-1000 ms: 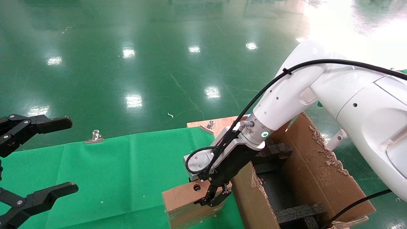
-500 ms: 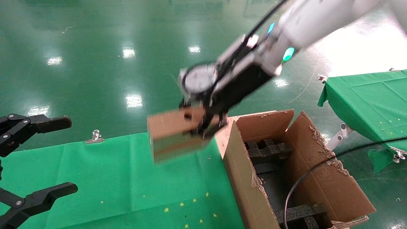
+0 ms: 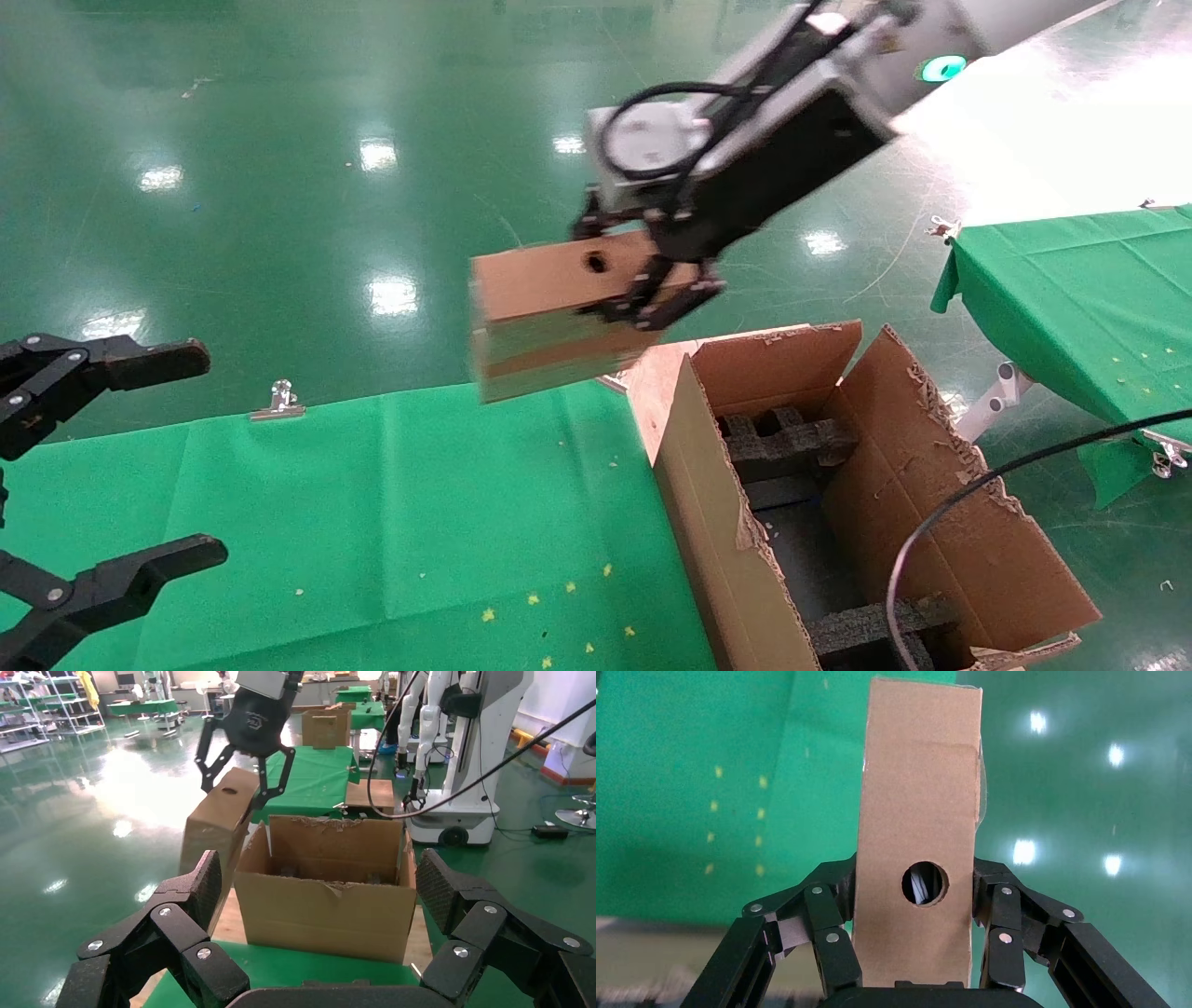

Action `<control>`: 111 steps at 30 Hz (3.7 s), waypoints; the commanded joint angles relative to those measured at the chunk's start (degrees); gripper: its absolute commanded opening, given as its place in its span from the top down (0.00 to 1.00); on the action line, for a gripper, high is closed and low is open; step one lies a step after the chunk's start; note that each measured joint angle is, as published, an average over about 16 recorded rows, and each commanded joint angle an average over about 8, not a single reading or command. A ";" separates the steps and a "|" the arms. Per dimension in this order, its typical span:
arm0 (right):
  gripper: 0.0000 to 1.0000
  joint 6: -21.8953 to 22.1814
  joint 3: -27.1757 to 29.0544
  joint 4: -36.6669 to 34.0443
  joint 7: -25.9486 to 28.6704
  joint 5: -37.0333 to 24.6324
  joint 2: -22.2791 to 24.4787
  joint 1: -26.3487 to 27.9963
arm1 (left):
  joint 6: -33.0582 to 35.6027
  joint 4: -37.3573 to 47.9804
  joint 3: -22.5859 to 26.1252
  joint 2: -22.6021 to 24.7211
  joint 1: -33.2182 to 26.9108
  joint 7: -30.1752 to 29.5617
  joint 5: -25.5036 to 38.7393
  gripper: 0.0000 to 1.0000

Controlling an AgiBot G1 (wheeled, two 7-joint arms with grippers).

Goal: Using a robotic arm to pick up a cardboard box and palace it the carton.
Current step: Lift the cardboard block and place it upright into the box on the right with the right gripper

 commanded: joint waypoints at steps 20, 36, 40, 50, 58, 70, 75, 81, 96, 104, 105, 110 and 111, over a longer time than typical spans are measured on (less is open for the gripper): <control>1.00 0.52 -25.59 8.85 11.35 3.83 20.47 14.17 | 0.00 0.00 0.00 0.00 0.00 0.00 0.00 0.00; 1.00 14.87 -29.06 13.50 33.45 8.72 36.78 7.49 | 0.00 0.00 0.01 0.00 0.00 0.00 0.00 0.00; 1.00 19.69 -29.53 19.19 40.14 8.03 41.85 7.57 | 0.00 0.00 0.01 0.00 0.00 0.00 0.00 0.00; 1.00 26.00 -30.16 27.58 47.74 7.12 48.15 7.99 | -0.01 0.01 0.00 -0.01 0.01 0.01 -0.05 0.00; 1.00 24.92 -29.97 26.15 46.61 7.10 46.98 8.03 | -0.01 0.01 0.01 -0.01 0.01 0.01 -0.04 0.00; 1.00 30.76 -31.65 26.57 52.41 6.22 46.13 5.16 | -0.01 0.02 0.01 -0.01 0.01 0.01 -0.05 0.00; 1.00 34.99 -33.21 28.66 57.41 2.79 45.94 4.03 | -0.01 0.02 0.01 -0.01 0.01 0.01 -0.05 0.00; 1.00 38.24 -35.01 31.93 63.88 -1.78 45.84 3.35 | -0.01 0.02 0.01 -0.01 0.01 0.01 -0.05 0.00; 1.00 46.82 -39.20 41.43 84.33 -15.40 45.83 2.07 | -0.01 0.02 0.02 -0.01 0.01 0.01 -0.05 0.00; 1.00 49.56 -40.79 45.01 93.20 -22.24 45.95 1.50 | -0.01 0.02 0.02 -0.01 0.01 0.01 -0.05 0.00; 1.00 49.71 -40.96 45.35 94.02 -22.88 45.92 1.40 | -0.01 0.02 0.02 -0.01 0.01 0.01 -0.05 0.00; 1.00 50.36 -41.68 46.82 97.28 -25.29 45.80 0.81 | -0.01 0.02 0.02 -0.01 0.01 0.01 -0.05 0.00; 1.00 50.52 -41.81 46.99 97.73 -25.66 45.74 0.66 | -0.01 0.02 0.02 -0.01 0.01 0.01 -0.05 0.00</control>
